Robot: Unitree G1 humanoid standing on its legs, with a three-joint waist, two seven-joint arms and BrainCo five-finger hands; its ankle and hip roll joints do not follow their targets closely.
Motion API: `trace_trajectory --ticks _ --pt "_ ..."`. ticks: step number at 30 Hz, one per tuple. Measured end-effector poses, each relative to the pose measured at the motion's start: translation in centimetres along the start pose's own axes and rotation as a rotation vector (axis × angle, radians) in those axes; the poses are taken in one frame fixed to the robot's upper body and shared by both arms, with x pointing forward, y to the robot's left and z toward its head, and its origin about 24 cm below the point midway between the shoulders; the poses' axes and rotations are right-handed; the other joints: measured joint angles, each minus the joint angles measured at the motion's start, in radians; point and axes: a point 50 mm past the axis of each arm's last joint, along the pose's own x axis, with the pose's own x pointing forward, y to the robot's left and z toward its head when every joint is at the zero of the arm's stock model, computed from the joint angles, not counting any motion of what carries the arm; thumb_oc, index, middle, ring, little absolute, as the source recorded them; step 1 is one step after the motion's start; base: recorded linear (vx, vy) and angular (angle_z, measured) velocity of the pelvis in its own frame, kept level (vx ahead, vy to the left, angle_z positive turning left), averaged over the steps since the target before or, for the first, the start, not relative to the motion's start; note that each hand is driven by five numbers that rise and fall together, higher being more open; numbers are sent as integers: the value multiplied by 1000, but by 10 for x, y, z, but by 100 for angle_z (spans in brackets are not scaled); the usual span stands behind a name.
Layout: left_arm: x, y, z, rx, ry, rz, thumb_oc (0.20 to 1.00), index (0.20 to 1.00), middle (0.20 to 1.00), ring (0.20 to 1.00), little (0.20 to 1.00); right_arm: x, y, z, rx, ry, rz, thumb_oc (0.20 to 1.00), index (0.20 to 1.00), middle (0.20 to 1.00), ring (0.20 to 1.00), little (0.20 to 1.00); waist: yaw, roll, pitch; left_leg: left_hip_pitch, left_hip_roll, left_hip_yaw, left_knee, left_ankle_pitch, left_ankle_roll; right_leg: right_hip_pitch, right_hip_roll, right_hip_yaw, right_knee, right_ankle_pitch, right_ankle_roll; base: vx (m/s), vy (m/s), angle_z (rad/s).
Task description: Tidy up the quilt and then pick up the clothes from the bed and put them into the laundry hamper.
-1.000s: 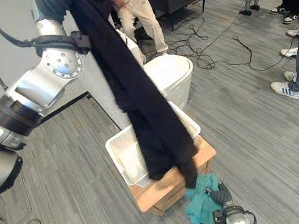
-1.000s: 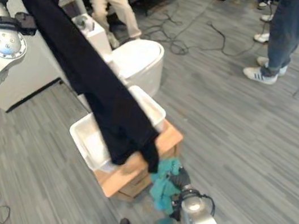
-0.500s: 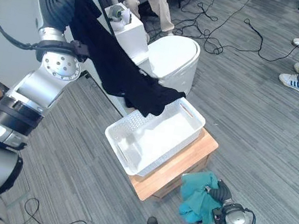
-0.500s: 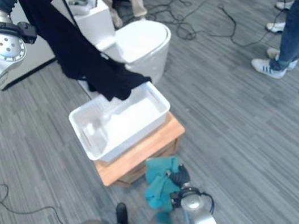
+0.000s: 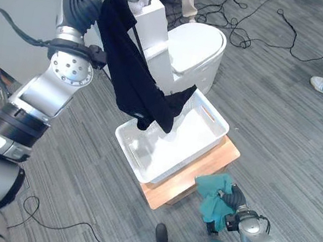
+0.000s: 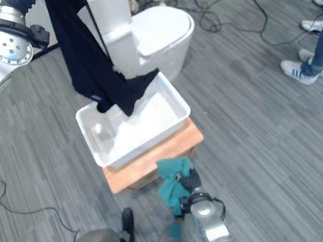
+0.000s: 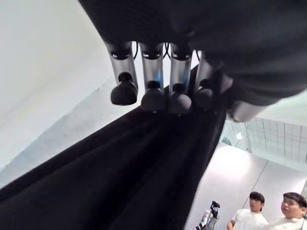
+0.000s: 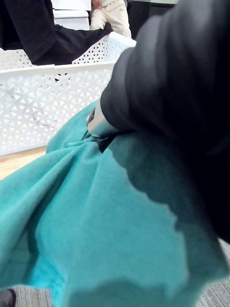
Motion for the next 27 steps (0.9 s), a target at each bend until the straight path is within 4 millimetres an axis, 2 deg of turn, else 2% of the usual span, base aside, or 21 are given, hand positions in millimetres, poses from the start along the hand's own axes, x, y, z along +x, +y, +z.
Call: trace_trajectory --ticks 3,6,7,9,11,14,15,16,17,22,24,27 --pt "-16 -28 -14 -125 77 -34 200 200 200 200 200 1 -2 2 6 -7 -13 200 200 200 200 200 -2 3 14 -13 1 0 -1 0 0 -9 2 3 0 0 0 -104 -45 -2" --pt "-58 -77 -55 -187 276 -140 200 200 200 200 200 3 -2 10 19 -41 -15 200 200 200 200 200 -7 -13 42 -39 2 1 0 7 1 -41 5 6 0 7 -4 -138 -56 -3" --pt "-76 -98 -66 -187 340 -188 200 200 200 200 200 6 -2 16 22 -58 -19 200 200 200 200 200 -7 -29 65 -63 3 2 0 16 1 -64 6 6 0 13 -5 -106 -50 1" --pt "-94 -120 -79 -133 396 -249 200 200 200 200 200 10 0 26 48 -85 -21 200 200 200 200 200 -5 -49 103 -76 4 2 1 22 1 -79 5 6 0 20 -10 -70 -29 0" --pt "-112 -138 -89 -88 444 -305 200 200 200 200 200 12 1 32 62 -111 -21 200 200 200 200 200 -9 -61 119 -89 4 5 0 22 1 -92 7 8 0 22 -11 -58 -9 -1" --pt "-123 -152 -96 -69 494 -309 200 200 200 200 200 13 2 36 61 -127 -16 200 200 200 200 200 -11 -66 132 -88 3 13 0 22 1 -92 6 11 0 22 -11 -40 13 -4" --pt "-125 -154 -98 -62 503 -303 645 645 645 645 645 13 3 37 62 -130 -14 200 200 200 200 200 -12 -66 132 -87 3 17 0 22 1 -92 6 13 0 22 -10 -32 14 -5" --pt "-127 -155 -100 -53 515 -296 953 953 953 953 953 13 2 38 61 -136 -14 200 200 200 200 200 -12 -67 133 -87 3 25 0 22 1 -94 6 17 0 22 -10 -29 28 -11" --pt "-129 -156 -103 -23 526 -274 1000 1000 1000 1000 1000 15 2 42 61 -146 -12 200 200 200 200 200 -14 -68 133 -88 3 29 0 22 1 -97 7 23 0 22 -10 -19 26 -11" --pt "-123 -150 -104 -2 514 -191 1000 1000 1000 1000 1000 17 3 49 62 -167 -6 200 200 200 200 200 -36 -78 139 -95 5 33 0 22 1 -107 9 28 0 25 -10 -4 12 -4" --pt "-112 -144 -96 -32 474 -132 1000 1000 1000 1000 1000 16 3 48 63 -162 -6 200 200 200 200 200 -37 -78 139 -95 5 35 -1 22 1 -109 9 32 0 27 -10 10 -2 -4" --pt "-88 -122 -73 -148 381 16 1000 1000 1000 1000 1000 15 3 44 74 -151 -19 200 200 200 200 200 -34 -78 139 -92 6 31 0 22 1 -105 8 31 0 28 -10 0 0 0"
